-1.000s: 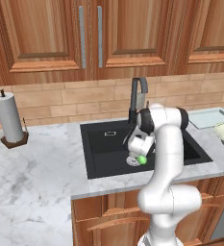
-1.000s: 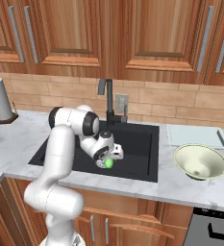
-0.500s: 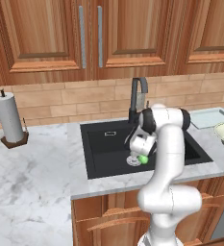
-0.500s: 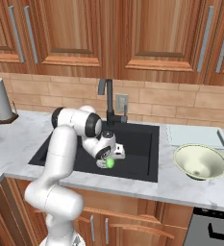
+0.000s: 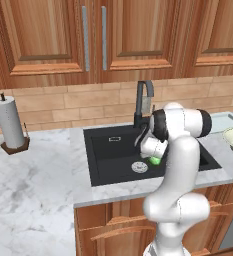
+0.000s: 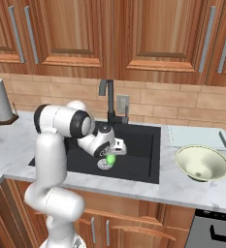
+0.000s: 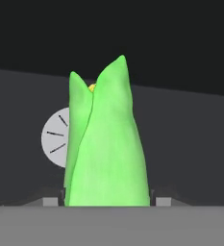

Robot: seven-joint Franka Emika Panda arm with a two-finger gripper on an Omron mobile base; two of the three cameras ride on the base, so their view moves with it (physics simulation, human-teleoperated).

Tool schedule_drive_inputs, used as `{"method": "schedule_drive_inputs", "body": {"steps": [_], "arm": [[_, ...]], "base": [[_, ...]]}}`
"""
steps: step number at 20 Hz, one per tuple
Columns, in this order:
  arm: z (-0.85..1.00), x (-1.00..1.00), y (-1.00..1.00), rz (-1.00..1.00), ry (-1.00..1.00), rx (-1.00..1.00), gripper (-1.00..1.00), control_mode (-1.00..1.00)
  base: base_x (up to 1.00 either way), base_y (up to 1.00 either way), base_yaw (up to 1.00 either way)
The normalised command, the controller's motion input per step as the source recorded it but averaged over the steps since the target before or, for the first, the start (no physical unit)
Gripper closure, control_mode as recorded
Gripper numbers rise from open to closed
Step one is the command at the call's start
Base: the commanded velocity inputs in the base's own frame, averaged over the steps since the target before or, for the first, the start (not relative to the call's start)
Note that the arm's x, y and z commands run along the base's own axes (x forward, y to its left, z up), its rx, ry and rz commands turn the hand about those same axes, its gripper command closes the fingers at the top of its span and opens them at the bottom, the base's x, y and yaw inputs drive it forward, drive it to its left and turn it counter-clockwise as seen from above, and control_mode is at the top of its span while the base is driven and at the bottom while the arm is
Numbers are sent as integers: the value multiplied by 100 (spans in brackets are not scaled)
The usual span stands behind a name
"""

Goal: Pick the corn from the sink and place it in the bowl. Then pick the bowl and place it in the microwave. Then close the microwave door and press the start button.

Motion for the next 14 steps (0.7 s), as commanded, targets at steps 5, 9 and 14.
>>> {"method": "schedule_drive_inputs", "body": {"steps": [5,9,14], "arm": [[100,-52,8,0,0,-13,100,-100],[100,-63,0,0,0,-11,100,-100],[100,-44,0,0,0,-7,100,-100]], "base": [[0,0,0],[0,0,0],[0,0,0]]}}
